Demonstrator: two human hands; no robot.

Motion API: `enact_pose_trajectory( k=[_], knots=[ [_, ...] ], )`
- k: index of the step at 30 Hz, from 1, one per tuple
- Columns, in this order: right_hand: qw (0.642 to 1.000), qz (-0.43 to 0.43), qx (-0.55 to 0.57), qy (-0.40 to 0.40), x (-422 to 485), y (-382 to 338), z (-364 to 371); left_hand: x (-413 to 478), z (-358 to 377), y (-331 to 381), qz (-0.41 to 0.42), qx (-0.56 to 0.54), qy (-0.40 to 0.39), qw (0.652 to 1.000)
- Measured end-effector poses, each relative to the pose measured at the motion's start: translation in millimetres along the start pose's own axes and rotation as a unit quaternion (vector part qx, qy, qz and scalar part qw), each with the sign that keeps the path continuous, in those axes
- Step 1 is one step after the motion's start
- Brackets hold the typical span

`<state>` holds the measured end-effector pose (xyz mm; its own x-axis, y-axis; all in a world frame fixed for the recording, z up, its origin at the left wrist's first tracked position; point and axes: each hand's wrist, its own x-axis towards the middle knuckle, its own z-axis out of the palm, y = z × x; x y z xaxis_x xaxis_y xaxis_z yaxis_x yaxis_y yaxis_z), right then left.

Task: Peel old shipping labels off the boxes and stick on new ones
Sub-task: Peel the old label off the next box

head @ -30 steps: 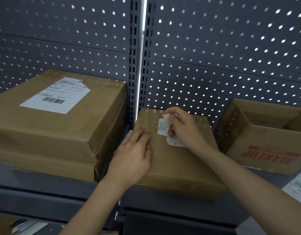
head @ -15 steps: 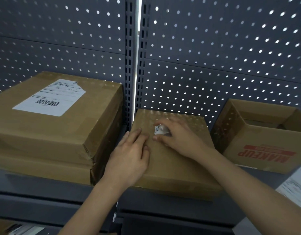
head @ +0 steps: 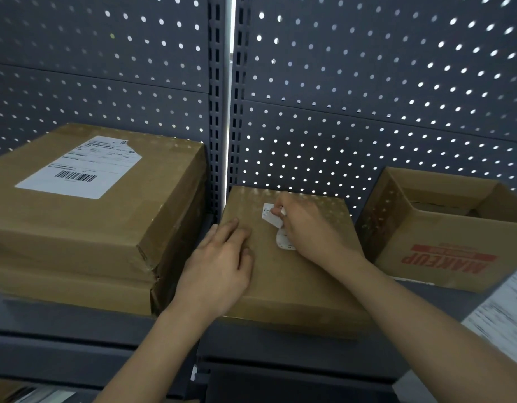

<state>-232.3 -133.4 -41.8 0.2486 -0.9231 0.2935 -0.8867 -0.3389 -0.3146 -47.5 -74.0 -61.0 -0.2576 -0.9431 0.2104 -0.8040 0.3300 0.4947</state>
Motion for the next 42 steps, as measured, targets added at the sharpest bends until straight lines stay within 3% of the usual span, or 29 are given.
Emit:
enact_pose_trajectory(
  k=[7,12,18,23,26,29,35,39,42],
  knots=[
    [0.994,0.065,0.084,0.002,-0.1,5.1,-3.6,0.7,1.1,0.0,-0.007,-0.002,-0.008,1.000],
    [0.972,0.130,0.193,0.042,0.9,8.1,-4.6,1.4,0.8,-0.5,-0.005,-0.001,-0.010,1.000],
    [0.896,0.202,0.385,0.088,6.4,12.3,-5.5,2.0,1.1,-0.5,-0.011,-0.005,-0.007,1.000],
    [0.846,0.236,0.467,0.106,7.0,13.8,-5.8,1.3,0.5,-0.2,-0.013,-0.007,-0.014,1.000],
    [0.865,0.235,0.437,0.074,9.2,16.7,-9.6,2.7,-0.5,1.2,-0.016,-0.005,-0.027,0.999],
    [0.862,0.221,0.456,0.029,10.9,18.9,-18.5,6.7,-4.4,3.9,-0.024,0.012,-0.050,0.998],
    [0.894,0.167,0.413,0.045,6.5,15.7,-22.5,19.6,-5.0,18.4,-0.051,0.062,-0.065,0.995],
    [0.896,0.163,0.412,0.039,9.3,29.8,-17.9,26.0,5.7,25.4,-0.064,0.086,-0.059,0.992],
    [0.947,0.148,0.282,0.041,10.3,30.9,-14.4,27.1,11.5,24.8,-0.052,0.104,-0.061,0.991]
  ],
)
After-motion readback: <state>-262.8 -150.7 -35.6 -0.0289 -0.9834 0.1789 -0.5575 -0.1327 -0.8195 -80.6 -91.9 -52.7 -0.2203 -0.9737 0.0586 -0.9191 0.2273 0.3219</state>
